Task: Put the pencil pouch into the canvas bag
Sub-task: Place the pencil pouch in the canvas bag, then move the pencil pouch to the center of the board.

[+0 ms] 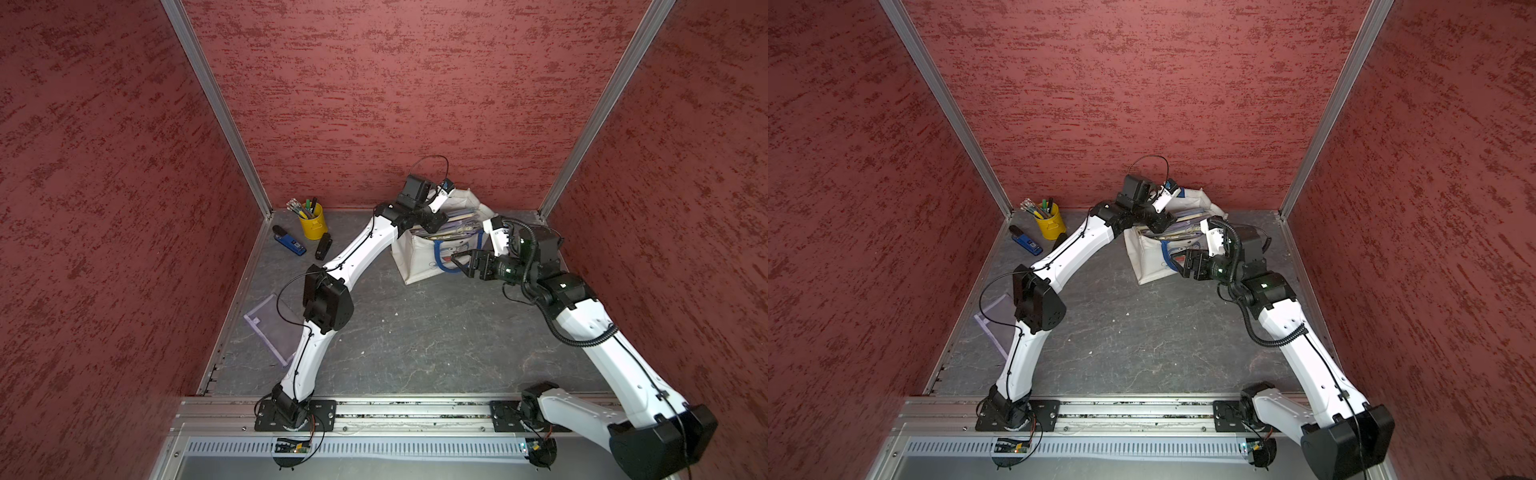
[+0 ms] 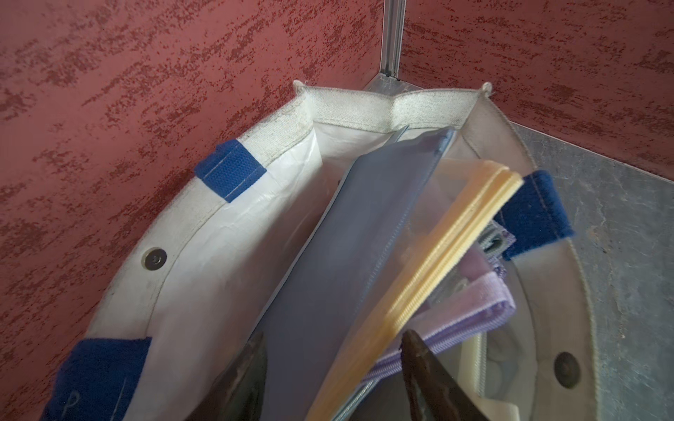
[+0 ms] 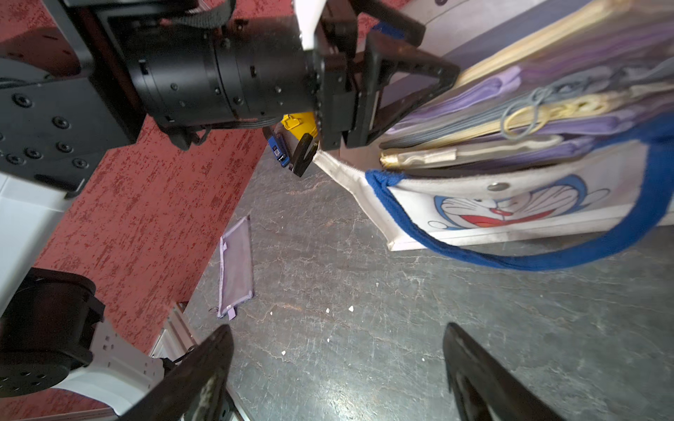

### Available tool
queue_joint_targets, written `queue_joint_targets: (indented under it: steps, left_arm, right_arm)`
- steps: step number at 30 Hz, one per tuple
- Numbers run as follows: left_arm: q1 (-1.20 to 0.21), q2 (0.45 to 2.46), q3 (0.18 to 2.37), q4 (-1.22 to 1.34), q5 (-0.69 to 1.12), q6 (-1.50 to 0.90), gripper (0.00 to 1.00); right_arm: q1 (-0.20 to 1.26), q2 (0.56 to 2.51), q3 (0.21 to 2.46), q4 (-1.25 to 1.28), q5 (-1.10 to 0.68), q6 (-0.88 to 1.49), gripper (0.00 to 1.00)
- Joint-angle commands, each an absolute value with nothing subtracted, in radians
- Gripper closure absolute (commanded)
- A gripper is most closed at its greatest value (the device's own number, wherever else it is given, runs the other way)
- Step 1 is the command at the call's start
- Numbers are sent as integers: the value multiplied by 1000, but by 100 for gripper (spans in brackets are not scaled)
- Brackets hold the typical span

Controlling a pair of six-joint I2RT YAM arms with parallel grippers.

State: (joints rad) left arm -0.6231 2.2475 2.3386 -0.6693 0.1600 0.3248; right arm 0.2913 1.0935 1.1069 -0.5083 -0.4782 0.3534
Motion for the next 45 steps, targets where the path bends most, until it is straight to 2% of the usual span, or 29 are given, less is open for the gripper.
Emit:
queue_joint_targets:
  steps: [1, 6, 9, 13, 16, 20, 25, 30, 34, 40, 45]
  left_arm:
    - [-626, 2159, 2324, -675, 187, 303, 39]
    - [-621, 2072, 2313, -719, 197, 230, 34]
    - [-618, 1933, 2177, -728, 104, 131, 32]
    - [-560, 1617, 1756, -653, 62, -149, 30]
    - [-518, 1401, 1467, -631, 42, -340, 24]
    - [-460, 1212, 1212, -705, -16, -509, 20]
    - [-252, 1034, 884, -674, 70, -679, 15]
    - [-17, 1026, 689, -609, 134, -752, 15]
    - [64, 1096, 622, -545, 131, -790, 14]
    - [60, 1278, 594, -468, 162, -818, 13]
    - [-57, 1368, 600, -449, 119, -853, 10]
  right_arm:
    - [272, 1053, 1135, -540, -421, 321, 9]
    - [248, 1062, 1160, -614, -313, 340, 9]
    - [223, 1070, 1164, -674, -218, 358, 9]
    - [194, 999, 1085, -645, -165, 388, 8]
    - [188, 963, 1009, -618, -194, 411, 8]
    - [187, 960, 921, -584, -229, 450, 9]
    - [187, 981, 875, -521, -267, 483, 9]
    - [187, 1010, 870, -465, -359, 425, 9]
    - [188, 1028, 826, -451, -431, 357, 8]
    - [188, 1036, 777, -360, -494, 360, 6]
    - [189, 1118, 864, -371, -504, 307, 6]
